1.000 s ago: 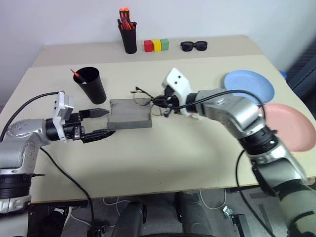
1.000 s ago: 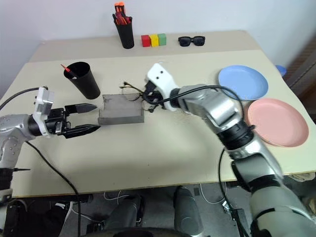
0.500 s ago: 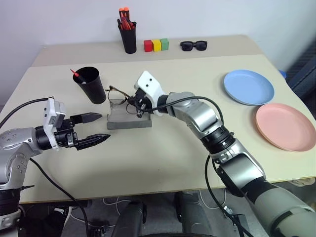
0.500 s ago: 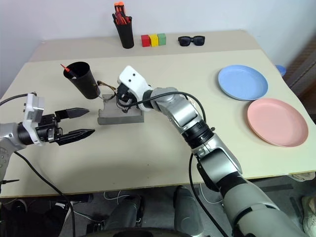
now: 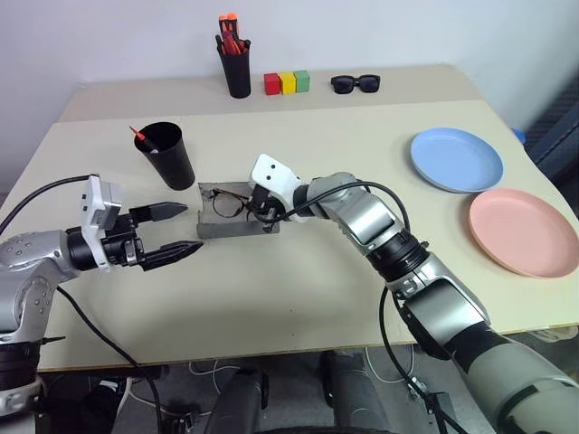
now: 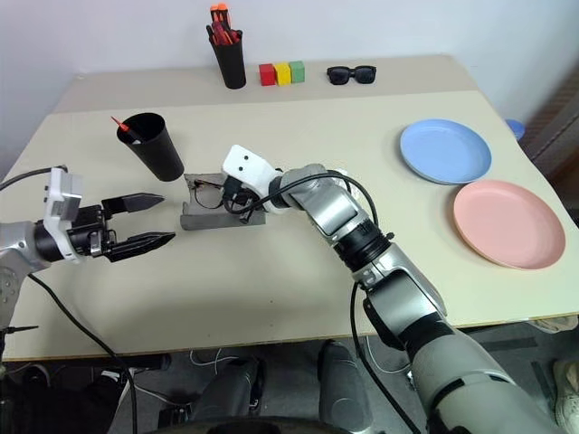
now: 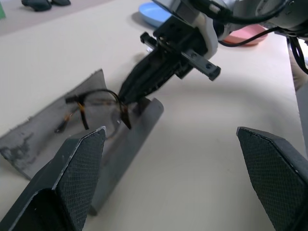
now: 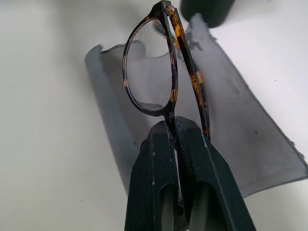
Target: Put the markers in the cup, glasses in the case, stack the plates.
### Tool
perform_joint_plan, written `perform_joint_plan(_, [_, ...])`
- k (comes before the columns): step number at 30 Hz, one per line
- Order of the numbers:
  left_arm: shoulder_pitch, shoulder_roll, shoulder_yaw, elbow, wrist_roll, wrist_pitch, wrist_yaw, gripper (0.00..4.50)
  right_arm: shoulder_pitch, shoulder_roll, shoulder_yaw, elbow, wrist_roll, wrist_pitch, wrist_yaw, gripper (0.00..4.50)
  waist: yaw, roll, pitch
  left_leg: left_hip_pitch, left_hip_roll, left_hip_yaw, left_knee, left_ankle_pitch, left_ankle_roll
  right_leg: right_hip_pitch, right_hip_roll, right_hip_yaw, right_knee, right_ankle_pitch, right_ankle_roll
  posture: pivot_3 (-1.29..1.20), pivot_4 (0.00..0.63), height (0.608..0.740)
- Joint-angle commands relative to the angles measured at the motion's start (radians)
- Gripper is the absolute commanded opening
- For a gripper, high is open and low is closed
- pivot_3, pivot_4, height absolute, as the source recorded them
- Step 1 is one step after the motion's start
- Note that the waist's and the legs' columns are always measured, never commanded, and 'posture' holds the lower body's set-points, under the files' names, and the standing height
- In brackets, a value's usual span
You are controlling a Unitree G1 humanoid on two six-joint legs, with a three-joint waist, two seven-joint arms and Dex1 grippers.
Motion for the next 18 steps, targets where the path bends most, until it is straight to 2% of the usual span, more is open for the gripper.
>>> perform_joint_plan(1, [-0.021,-0.001,-0.001,-0.009,-0.002,-0.012,0.01,4.5,-0.022,0.024,0.017,-0.005,-0.032,-0.014,0.03,0.05,0.0,0.0,0.0,0.0,0.0,0.0,0.0,0.0,0.0,0.0,0.0,0.0,0.0,0.0,0.0,0.0,0.15,0.74])
perform_joint_plan(4, [-0.021,-0.004,-0.007,-0.012,-0.001,-0.011,0.017,4.5,-0.024,0.075,0.0,0.061,-0.044,-0.022,0.009,0.05,-0.004,0.0,0.0,0.001,0.0,0.0,-0.002,0.0,-0.001,0.0,0.0,0.0,0.0,0.0,0.0,0.0,0.15,0.74])
perform_joint_plan(5, [-0.021,-0.005,-0.008,-0.012,0.0,-0.011,0.019,4.5,-0.027,0.086,-0.002,0.087,-0.056,-0.036,-0.001,0.65,-0.005,0.0,0.0,0.002,0.0,0.0,-0.003,0.001,-0.002,0.0,0.0,0.0,0.0,0.0,0.0,0.0,0.15,0.74])
perform_joint_plan(7, [-0.021,-0.004,-0.01,-0.014,-0.001,-0.008,0.02,4.5,-0.041,0.111,-0.032,0.144,-0.056,-0.03,-0.019,1.38,-0.005,0.0,0.0,0.002,0.0,0.0,-0.005,0.002,-0.003,-0.001,0.0,0.0,0.0,0.0,-0.001,0.0,0.15,0.74])
perform_joint_plan(13, [-0.022,0.003,-0.012,-0.011,-0.002,-0.01,0.021,4.5,-0.073,0.13,-0.085,0.18,-0.064,-0.055,-0.035,4.4,-0.007,0.0,-0.001,0.002,0.0,0.0,-0.006,0.002,-0.004,-0.001,0.0,0.0,0.0,0.001,-0.001,0.0,0.15,0.74])
perform_joint_plan(18, [-0.049,-0.018,-0.016,0.008,0.013,-0.033,0.051,4.5,-0.1,0.141,-0.165,0.147,-0.016,-0.051,-0.025,4.46,-0.011,0.0,0.0,0.002,0.0,0.0,-0.006,0.002,-0.004,-0.002,0.0,0.0,0.0,0.001,-0.001,0.0,0.15,0.74])
